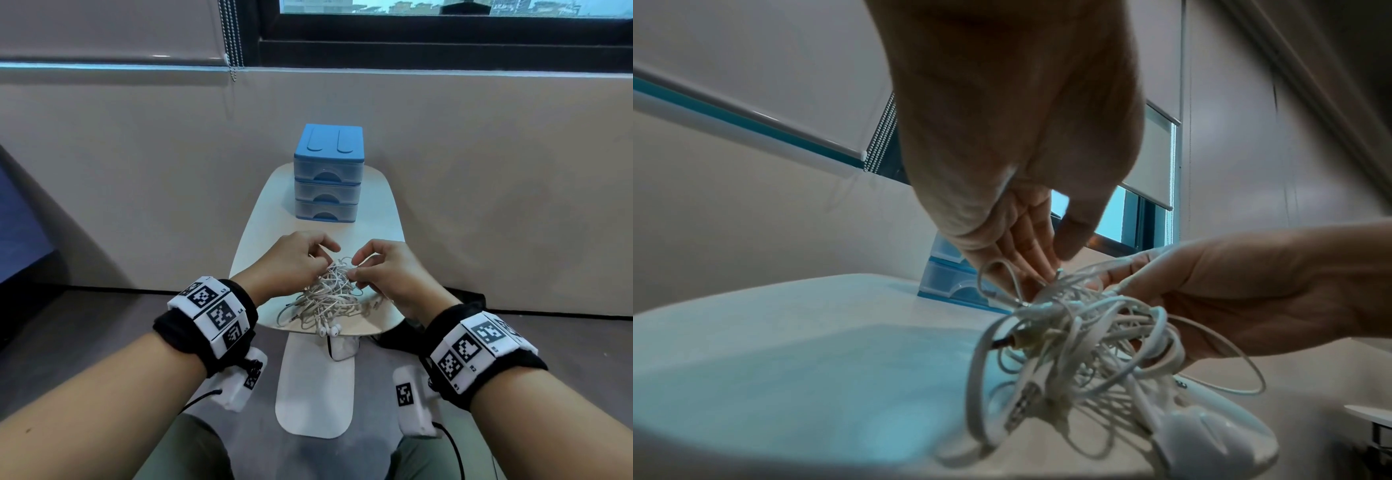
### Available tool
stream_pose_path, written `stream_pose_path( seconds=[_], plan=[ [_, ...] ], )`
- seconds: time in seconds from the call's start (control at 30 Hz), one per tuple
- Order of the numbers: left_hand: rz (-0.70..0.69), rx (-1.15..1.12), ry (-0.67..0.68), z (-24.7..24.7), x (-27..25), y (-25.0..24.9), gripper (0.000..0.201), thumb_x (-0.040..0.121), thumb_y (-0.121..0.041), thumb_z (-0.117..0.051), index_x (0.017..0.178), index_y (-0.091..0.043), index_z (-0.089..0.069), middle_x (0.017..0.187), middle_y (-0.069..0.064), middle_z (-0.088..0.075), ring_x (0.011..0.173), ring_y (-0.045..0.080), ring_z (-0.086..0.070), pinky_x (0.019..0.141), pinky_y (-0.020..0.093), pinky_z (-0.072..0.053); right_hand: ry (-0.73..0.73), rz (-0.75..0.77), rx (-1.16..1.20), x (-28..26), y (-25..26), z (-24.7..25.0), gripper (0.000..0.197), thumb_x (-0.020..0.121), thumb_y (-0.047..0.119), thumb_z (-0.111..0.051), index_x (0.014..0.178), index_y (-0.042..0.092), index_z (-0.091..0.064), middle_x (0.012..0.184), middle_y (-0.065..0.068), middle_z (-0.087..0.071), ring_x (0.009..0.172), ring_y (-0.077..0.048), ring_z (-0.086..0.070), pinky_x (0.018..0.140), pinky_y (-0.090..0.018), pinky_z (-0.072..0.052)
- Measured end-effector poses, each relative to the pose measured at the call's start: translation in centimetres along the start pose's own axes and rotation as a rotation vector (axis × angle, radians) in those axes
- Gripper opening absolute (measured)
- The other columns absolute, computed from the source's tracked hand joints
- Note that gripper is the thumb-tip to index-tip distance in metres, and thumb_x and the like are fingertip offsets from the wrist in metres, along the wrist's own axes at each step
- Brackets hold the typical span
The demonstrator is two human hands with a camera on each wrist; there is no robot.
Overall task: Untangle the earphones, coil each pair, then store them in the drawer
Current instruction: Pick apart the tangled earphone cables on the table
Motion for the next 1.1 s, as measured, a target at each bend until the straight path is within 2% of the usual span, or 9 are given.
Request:
stream_pose_path(
  seconds=[0.17, 0.33, 0.53, 0.63, 0.8, 0.87, 0.97, 1.03, 1.1],
  plan=[
    [0.078, -0.089, 0.006, 0.0, 0.7, 0.8, 0.045, 0.094, 0.012, -0.038, 0.119, -0.013, -0.066, 0.099, 0.015, -0.074, 0.073, 0.019, -0.066, 0.077, 0.036, -0.06, 0.012, 0.013, -0.021, 0.0, 0.1, -0.3, 0.023, 0.078, -0.003, -0.084, 0.089, 0.004, -0.065, 0.07, -0.015, -0.068, 0.056, -0.018, -0.061, 0.05, -0.02, -0.045],
    [0.085, -0.079, 0.082, -0.5, 1.5, 0.7, 0.041, 0.089, 0.009, -0.067, 0.122, -0.014, -0.061, 0.094, 0.015, -0.077, 0.071, 0.024, -0.068, 0.078, 0.042, -0.06, 0.014, 0.021, -0.054, 0.2, 0.3, -0.7, 0.026, 0.077, 0.001, -0.087, 0.093, 0.007, -0.067, 0.07, -0.012, -0.067, 0.058, -0.017, -0.061, 0.063, -0.031, -0.051],
    [0.068, 0.022, 0.119, -1.3, 2.0, 0.2, 0.043, 0.086, -0.002, -0.078, 0.119, -0.023, -0.06, 0.095, 0.01, -0.074, 0.073, 0.019, -0.067, 0.071, 0.036, -0.057, 0.025, 0.052, -0.079, 0.0, 0.2, -0.8, 0.035, 0.081, 0.003, -0.084, 0.106, 0.018, -0.066, 0.072, -0.01, -0.065, 0.061, -0.015, -0.062, 0.065, -0.032, -0.051],
    [0.033, 0.105, 0.169, -1.7, 1.8, 0.0, 0.041, 0.092, -0.012, -0.072, 0.124, -0.028, -0.051, 0.098, 0.008, -0.071, 0.077, 0.019, -0.063, 0.075, 0.042, -0.055, 0.053, 0.074, -0.157, -0.4, 0.7, -0.8, 0.031, 0.084, 0.009, -0.082, 0.107, 0.022, -0.065, 0.073, -0.006, -0.066, 0.063, -0.013, -0.06, 0.06, -0.03, -0.046],
    [-0.098, 0.275, 0.14, -0.4, 1.6, -1.9, 0.038, 0.101, -0.012, -0.054, 0.126, -0.03, -0.032, 0.096, 0.025, -0.067, 0.076, 0.031, -0.059, 0.078, 0.052, -0.055, -0.026, 0.165, -0.28, -0.1, 3.2, 0.2, 0.032, 0.085, 0.006, -0.075, 0.102, 0.031, -0.065, 0.091, 0.0, -0.067, 0.073, -0.017, -0.061, 0.068, -0.039, -0.053],
    [-0.14, 0.309, 0.119, -0.1, 1.5, -2.6, 0.039, 0.101, -0.012, -0.056, 0.126, -0.03, -0.031, 0.091, 0.02, -0.069, 0.081, 0.034, -0.063, 0.077, 0.047, -0.055, -0.064, 0.216, -0.219, 0.0, 4.6, 0.4, 0.03, 0.086, 0.007, -0.074, 0.103, 0.03, -0.066, 0.104, 0.001, -0.067, 0.077, -0.014, -0.06, 0.064, -0.03, -0.047],
    [-0.19, 0.269, 0.043, 0.1, 1.3, -3.0, 0.046, 0.096, -0.013, -0.067, 0.126, -0.029, -0.035, 0.084, 0.007, -0.069, 0.074, 0.021, -0.066, 0.068, 0.033, -0.055, 0.029, 0.218, -0.094, -0.4, 5.4, -1.2, 0.036, 0.085, 0.004, -0.076, 0.111, 0.025, -0.063, 0.114, -0.003, -0.067, 0.082, -0.012, -0.062, 0.071, -0.028, -0.052],
    [-0.205, 0.208, -0.014, 0.6, 1.2, -3.0, 0.05, 0.091, -0.011, -0.075, 0.125, -0.027, -0.041, 0.081, 0.005, -0.071, 0.07, 0.014, -0.066, 0.068, 0.027, -0.052, 0.106, 0.208, -0.086, -0.7, 5.2, -2.5, 0.039, 0.084, 0.003, -0.077, 0.114, 0.022, -0.06, 0.112, -0.009, -0.067, 0.086, -0.016, -0.064, 0.077, -0.035, -0.057],
    [-0.183, 0.147, -0.032, 1.3, 1.3, -2.5, 0.052, 0.089, -0.011, -0.078, 0.126, -0.029, -0.045, 0.081, 0.003, -0.072, 0.07, 0.013, -0.067, 0.068, 0.03, -0.053, 0.116, 0.203, -0.135, -0.7, 4.7, -2.8, 0.032, 0.087, 0.007, -0.077, 0.111, 0.02, -0.061, 0.105, -0.011, -0.069, 0.083, -0.017, -0.066, 0.073, -0.031, -0.054]
  ],
)
Point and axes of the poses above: each hand's wrist, its own x-axis towards the middle knuckle, its own z-axis out of the back of the hand, y = z × x, the point moved 8 cm from there along x, towards the middle knuckle
